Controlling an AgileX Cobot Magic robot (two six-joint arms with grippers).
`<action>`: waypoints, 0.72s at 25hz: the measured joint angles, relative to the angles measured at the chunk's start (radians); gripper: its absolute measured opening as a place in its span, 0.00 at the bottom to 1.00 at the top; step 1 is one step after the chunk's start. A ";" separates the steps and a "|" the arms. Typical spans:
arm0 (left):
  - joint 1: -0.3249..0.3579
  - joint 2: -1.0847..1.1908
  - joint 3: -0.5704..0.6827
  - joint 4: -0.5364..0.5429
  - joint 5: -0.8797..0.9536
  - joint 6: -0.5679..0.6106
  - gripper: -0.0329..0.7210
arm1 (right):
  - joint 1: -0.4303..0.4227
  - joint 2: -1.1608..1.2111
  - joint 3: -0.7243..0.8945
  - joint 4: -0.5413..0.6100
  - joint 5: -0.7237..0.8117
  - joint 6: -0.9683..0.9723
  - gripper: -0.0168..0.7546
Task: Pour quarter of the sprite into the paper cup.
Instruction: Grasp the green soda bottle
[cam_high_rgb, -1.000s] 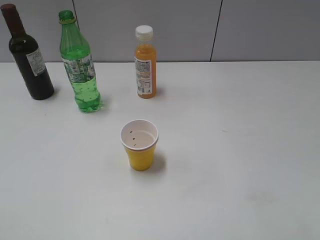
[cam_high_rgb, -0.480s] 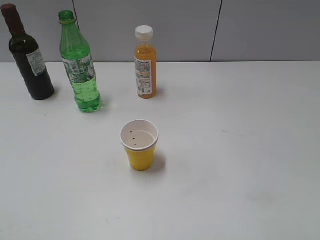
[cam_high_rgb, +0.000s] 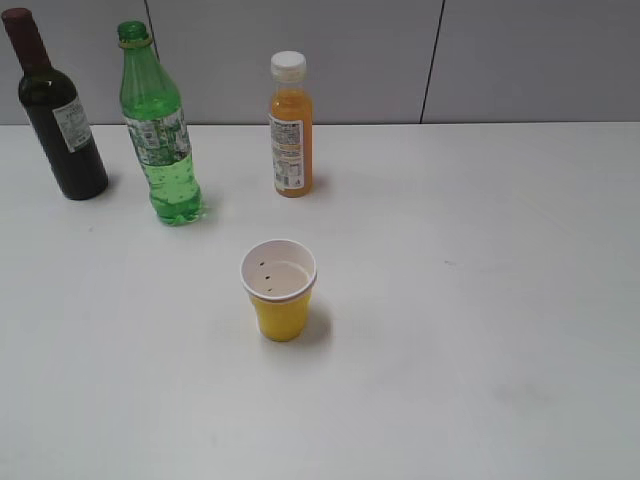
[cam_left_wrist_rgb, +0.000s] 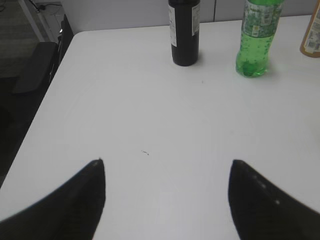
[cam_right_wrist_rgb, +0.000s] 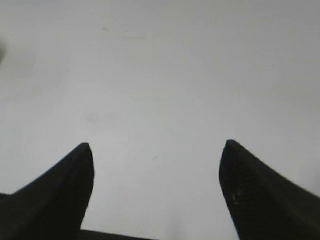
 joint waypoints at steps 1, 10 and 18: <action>0.000 0.000 0.000 0.000 0.000 0.000 0.82 | 0.000 -0.026 0.000 0.000 0.000 0.000 0.79; 0.000 0.000 0.000 0.000 0.000 0.000 0.82 | 0.000 -0.177 0.003 0.000 0.002 0.001 0.79; 0.000 0.000 0.000 0.000 0.000 0.000 0.82 | 0.000 -0.200 0.004 0.000 0.003 0.001 0.79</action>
